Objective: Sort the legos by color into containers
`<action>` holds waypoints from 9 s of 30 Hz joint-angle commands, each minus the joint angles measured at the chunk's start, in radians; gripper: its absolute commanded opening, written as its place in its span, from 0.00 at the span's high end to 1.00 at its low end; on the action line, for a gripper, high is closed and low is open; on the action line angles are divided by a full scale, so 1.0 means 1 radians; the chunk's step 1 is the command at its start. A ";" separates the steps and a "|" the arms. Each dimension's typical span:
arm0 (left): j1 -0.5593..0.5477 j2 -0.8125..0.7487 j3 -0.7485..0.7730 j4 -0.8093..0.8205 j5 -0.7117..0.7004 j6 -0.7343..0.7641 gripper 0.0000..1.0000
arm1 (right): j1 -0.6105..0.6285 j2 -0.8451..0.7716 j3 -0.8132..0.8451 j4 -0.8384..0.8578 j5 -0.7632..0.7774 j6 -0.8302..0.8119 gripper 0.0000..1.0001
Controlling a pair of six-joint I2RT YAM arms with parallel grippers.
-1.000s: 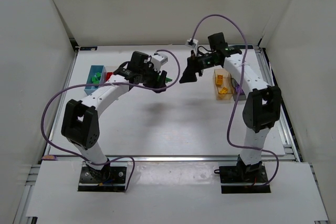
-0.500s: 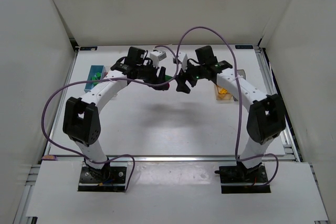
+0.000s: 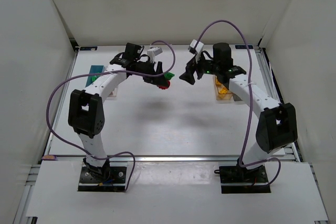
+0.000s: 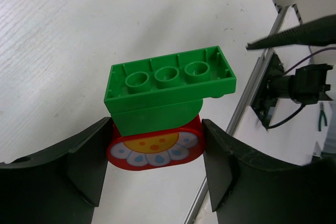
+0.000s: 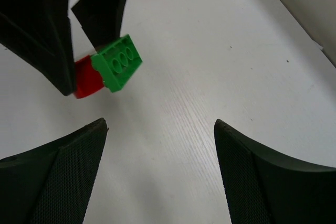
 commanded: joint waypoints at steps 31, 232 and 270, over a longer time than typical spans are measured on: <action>-0.023 0.023 0.093 -0.060 0.092 -0.006 0.90 | 0.075 0.131 0.197 -0.035 -0.207 0.026 0.55; 0.250 -0.253 0.050 0.018 -0.877 0.097 0.90 | -0.150 0.408 0.474 -0.325 -0.245 0.511 1.00; 0.595 0.129 0.218 -0.281 -0.592 0.007 0.11 | -0.008 0.514 0.826 -0.358 -0.222 0.464 1.00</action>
